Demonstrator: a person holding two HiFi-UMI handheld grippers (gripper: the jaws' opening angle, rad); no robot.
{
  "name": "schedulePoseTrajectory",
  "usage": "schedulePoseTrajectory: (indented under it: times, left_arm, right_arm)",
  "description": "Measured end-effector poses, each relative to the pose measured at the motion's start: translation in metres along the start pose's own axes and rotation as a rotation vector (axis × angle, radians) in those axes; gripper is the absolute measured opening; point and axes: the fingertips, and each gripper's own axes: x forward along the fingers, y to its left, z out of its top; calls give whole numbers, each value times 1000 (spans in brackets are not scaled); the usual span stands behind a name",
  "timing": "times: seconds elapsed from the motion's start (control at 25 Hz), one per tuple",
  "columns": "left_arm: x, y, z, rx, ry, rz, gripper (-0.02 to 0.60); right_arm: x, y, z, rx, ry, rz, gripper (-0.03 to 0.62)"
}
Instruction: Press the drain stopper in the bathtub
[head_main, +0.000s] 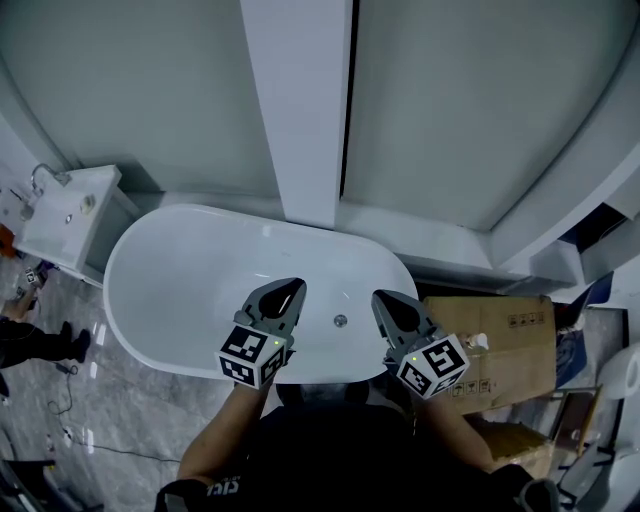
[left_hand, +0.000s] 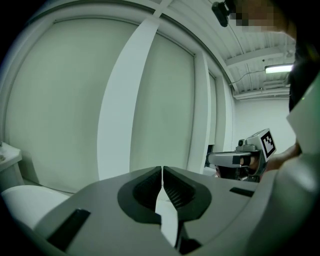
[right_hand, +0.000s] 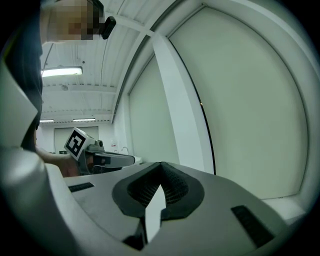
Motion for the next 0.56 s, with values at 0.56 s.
schedulePoseTrajectory:
  times: [0.56]
  left_arm:
    - [7,-2,7,11,-9,-35,25]
  right_arm:
    - [-5,-2,-7,17,6,-16,11]
